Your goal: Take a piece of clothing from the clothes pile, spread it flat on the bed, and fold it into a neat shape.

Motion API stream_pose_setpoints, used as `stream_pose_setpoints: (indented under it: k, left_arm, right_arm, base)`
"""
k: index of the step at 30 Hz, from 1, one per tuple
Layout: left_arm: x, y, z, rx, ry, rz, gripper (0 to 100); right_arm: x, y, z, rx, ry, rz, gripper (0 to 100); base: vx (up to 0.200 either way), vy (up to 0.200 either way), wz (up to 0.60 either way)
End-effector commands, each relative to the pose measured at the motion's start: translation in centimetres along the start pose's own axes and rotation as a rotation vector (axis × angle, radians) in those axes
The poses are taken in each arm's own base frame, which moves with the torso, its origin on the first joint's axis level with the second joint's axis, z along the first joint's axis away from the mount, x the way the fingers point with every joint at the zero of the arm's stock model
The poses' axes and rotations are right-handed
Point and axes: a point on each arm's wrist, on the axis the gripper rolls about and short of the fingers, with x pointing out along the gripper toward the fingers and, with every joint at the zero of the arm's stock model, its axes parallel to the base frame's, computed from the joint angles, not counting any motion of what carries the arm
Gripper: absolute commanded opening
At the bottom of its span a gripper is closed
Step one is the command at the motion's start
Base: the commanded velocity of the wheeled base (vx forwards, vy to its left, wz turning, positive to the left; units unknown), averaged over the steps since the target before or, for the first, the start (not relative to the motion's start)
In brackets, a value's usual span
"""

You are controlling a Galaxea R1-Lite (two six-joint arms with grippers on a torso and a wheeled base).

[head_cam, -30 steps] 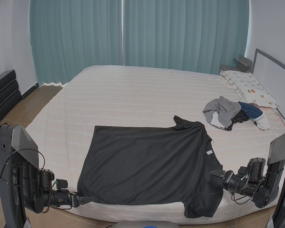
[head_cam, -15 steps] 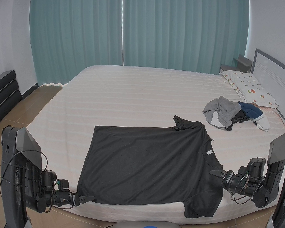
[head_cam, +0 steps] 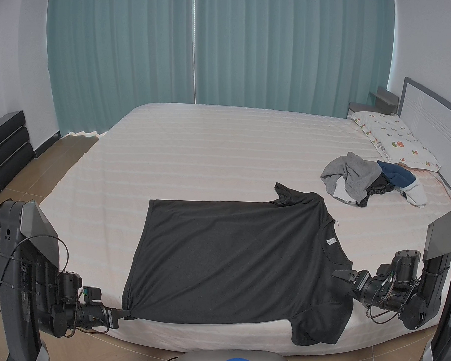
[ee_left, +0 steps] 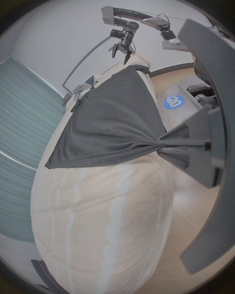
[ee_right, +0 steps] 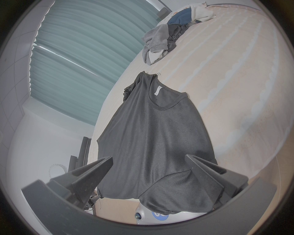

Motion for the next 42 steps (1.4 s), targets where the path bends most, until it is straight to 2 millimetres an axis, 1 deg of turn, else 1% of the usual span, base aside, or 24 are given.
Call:
stream_pose_setpoints:
  k: [1,10,16,17,20,22,23,26,31,35,36,38,42]
  left_arm:
    - [-0.2,0.0,0.0,-0.001,-0.007,0.003,0]
    - [-0.4,0.2,-0.1,-0.025,-0.010,0.010,0]
    - [-0.2,0.1,0.2,-0.073,-0.020,0.006,0]
    - [-0.2,0.1,0.2,-0.089,-0.021,0.004,0]
    - [-0.2,-0.1,0.5,-0.111,-0.031,0.000,0]
    - [-0.1,-0.2,0.7,-0.123,-0.037,-0.004,0]
    - [-0.1,-0.4,1.0,-0.153,-0.048,-0.011,0]
    - [-0.1,-0.5,1.4,-0.180,-0.064,-0.016,0]
    - [-0.1,-0.6,1.5,-0.183,-0.066,-0.020,0]
    - [0.0,-0.5,1.6,-0.183,-0.068,-0.022,0]
    - [0.0,-0.5,1.6,-0.182,-0.070,-0.022,0]
    - [0.0,-0.5,1.6,-0.182,-0.070,-0.022,0]
    - [0.0,-0.6,1.6,-0.179,-0.068,-0.024,0]
  right_arm:
    - [-0.1,0.0,-0.1,-0.005,0.001,-0.005,100]
    - [-0.4,-0.6,0.1,-0.070,-0.006,-0.038,100]
    - [-0.7,-1.7,0.9,-0.097,-0.032,-0.077,100]
    - [-0.9,-2.2,1.1,-0.110,-0.041,-0.094,100]
    - [-0.8,-2.8,1.1,-0.109,-0.028,-0.118,100]
    - [-0.7,-3.1,0.9,-0.103,-0.016,-0.129,100]
    - [-0.3,-3.7,0.5,-0.090,0.011,-0.151,100]
    - [0.3,-4.2,-0.1,-0.087,0.040,-0.164,100]
    - [0.6,-4.4,-0.1,-0.090,0.034,-0.158,100]
    - [1.2,-5.0,-0.4,-0.084,0.039,-0.164,100]
    - [1.3,-5.1,-0.4,-0.084,0.038,-0.163,0]
    - [1.6,-5.4,-0.5,-0.086,0.034,-0.162,0]
    - [2.0,-5.3,-0.3,-0.090,0.019,-0.156,0]
  base:
    - [0.000,0.000,0.00]
    - [0.000,0.000,0.00]
    - [0.000,0.000,0.00]
    - [0.000,0.000,0.00]
    - [0.000,0.000,0.00]
    - [0.000,0.000,0.00]
    - [0.000,0.000,0.00]
    - [0.000,0.000,0.00]
    - [0.000,0.000,0.00]
    - [0.000,0.000,0.00]
    - [0.000,0.000,0.00]
    - [0.000,0.000,0.00]
    - [0.000,0.000,0.00]
